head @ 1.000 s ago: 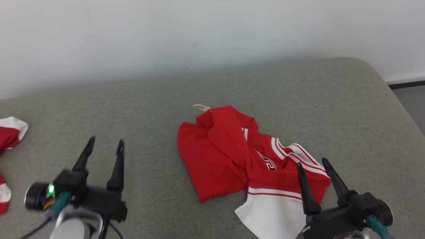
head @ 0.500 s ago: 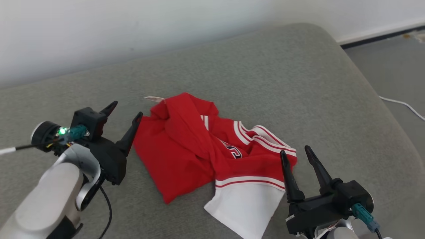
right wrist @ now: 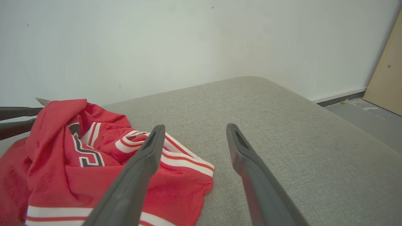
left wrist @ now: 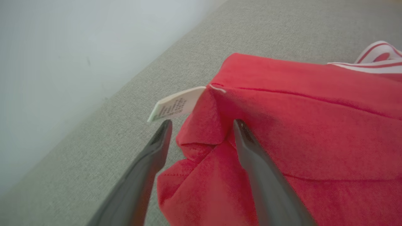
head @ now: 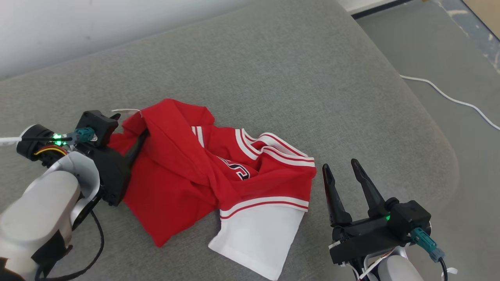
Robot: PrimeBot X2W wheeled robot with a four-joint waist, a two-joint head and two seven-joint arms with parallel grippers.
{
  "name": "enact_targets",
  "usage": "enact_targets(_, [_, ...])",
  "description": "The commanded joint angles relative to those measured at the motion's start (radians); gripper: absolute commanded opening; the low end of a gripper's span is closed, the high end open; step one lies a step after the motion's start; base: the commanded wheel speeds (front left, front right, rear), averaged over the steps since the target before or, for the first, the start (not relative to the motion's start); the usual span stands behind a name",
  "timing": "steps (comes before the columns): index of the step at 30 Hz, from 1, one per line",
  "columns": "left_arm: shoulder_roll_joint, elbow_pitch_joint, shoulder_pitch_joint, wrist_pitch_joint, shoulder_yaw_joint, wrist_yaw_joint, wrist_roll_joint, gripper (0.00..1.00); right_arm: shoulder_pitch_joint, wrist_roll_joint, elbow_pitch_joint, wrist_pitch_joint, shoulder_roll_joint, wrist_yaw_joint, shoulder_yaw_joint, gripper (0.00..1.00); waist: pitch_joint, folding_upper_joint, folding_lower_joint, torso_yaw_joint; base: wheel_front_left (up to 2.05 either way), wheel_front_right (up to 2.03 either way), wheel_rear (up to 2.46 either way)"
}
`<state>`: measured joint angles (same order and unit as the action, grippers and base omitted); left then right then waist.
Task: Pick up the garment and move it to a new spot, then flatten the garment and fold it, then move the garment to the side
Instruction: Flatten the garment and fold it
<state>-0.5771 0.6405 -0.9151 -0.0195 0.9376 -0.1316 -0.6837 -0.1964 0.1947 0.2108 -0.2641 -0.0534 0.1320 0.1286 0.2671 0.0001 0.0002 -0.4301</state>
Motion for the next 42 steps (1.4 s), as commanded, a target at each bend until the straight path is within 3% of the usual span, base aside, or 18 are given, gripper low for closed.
enact_targets(1, [-0.005,0.011,-0.022,-0.009,0.021,0.003,-0.017,1.00,-0.007,0.010,0.000,0.000,0.005,-0.003,0.005,1.00,0.036,-0.0001,-0.0002,-0.039,0.00,0.00,0.00])
enact_targets(5, [-0.007,0.049,-0.060,-0.027,0.074,0.003,-0.055,1.00,-0.005,0.019,0.000,0.000,0.005,-0.003,0.010,1.00,0.048,-0.0001,-0.0002,-0.053,0.00,0.00,0.00])
enact_targets(6, [-0.006,0.060,-0.067,-0.031,0.085,0.003,-0.066,0.73,-0.004,0.020,-0.001,0.000,0.005,-0.003,0.010,1.00,0.050,-0.0001,-0.0002,-0.055,0.00,0.00,0.00])
enact_targets(7, [-0.007,0.071,-0.078,-0.036,0.096,0.003,-0.074,0.26,-0.003,0.021,-0.002,0.000,0.005,-0.003,0.009,1.00,0.050,-0.0001,-0.0002,-0.055,0.00,0.00,0.00])
enact_targets(8, [-0.006,0.081,-0.084,-0.038,0.106,0.003,-0.091,0.00,-0.001,0.019,-0.002,0.000,0.005,-0.003,0.007,1.00,0.048,-0.0001,-0.0002,-0.055,0.00,0.00,0.00])
enact_targets(17, [0.010,0.120,-0.136,-0.156,0.148,0.003,-0.103,0.00,0.027,-0.011,-0.003,0.000,0.005,-0.003,-0.031,1.00,-0.004,-0.0001,-0.0002,0.030,0.00,0.00,0.00])
enact_targets(20, [0.014,0.101,-0.148,-0.202,0.147,0.003,-0.083,0.00,0.043,-0.025,-0.007,0.000,0.004,-0.003,-0.048,1.00,-0.036,-0.0001,-0.0002,0.086,0.00,0.00,0.00])
enact_targets(24, [-0.011,0.032,-0.122,-0.231,0.136,0.037,-0.060,0.00,0.066,-0.044,-0.010,0.000,0.005,-0.003,-0.059,1.00,-0.079,-0.0001,-0.0002,0.167,0.00,0.00,0.00])
enact_targets(28, [-0.057,-0.100,-0.038,-0.242,0.114,0.121,-0.052,0.00,0.097,-0.054,-0.012,0.000,0.004,-0.003,-0.073,1.00,-0.114,-0.0001,-0.0002,0.249,0.00,0.00,0.00])
enact_targets(35, [-0.148,-0.375,0.239,-0.246,0.081,0.340,-0.100,0.00,0.146,-0.066,-0.013,0.000,0.000,-0.003,-0.091,1.00,-0.152,-0.0001,-0.0002,0.381,0.00,0.00,0.00])
enact_targets(39, [-0.142,-0.501,0.423,-0.246,0.071,0.454,-0.146,0.00,0.157,-0.068,-0.016,0.000,-0.011,-0.003,-0.098,1.00,-0.159,-0.0001,-0.0002,0.428,0.00,0.00,0.00])
enact_targets(42, [-0.111,-0.562,0.557,-0.246,0.036,0.514,-0.167,0.00,0.159,-0.068,-0.014,0.000,-0.016,-0.003,-0.093,1.00,-0.163,-0.0001,-0.0002,0.448,0.00,0.00,0.00])
